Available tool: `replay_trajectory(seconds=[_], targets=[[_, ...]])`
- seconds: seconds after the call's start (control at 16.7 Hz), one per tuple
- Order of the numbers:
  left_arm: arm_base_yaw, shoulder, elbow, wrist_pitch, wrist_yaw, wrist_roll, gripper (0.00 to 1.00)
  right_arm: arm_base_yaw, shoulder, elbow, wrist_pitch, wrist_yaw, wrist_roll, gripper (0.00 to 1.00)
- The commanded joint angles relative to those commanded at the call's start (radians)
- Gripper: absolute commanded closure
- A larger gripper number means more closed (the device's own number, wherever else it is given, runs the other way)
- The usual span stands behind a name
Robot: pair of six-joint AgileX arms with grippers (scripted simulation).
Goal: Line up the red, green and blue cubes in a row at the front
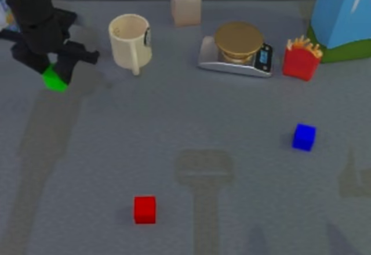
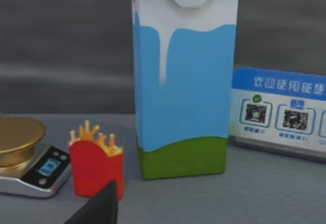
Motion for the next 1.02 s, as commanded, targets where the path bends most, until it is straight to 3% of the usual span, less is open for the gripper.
replay_trajectory(seconds=[0.24, 0.78, 1.02], targets=[[-0.141, -0.045, -0.058, 0.010, -0.009, -0.183, 1.00, 0.000, 0.000, 0.000, 0.000, 0.000, 0.000, 0.00], [-0.623, -0.225, -0.321, 0.045, -0.031, -0.949, 1.00, 0.000, 0.000, 0.000, 0.000, 0.000, 0.000, 0.00], [-0.766, -0.302, -0.400, 0.072, -0.045, -1.139, 1.00, 0.000, 0.000, 0.000, 0.000, 0.000, 0.000, 0.00]])
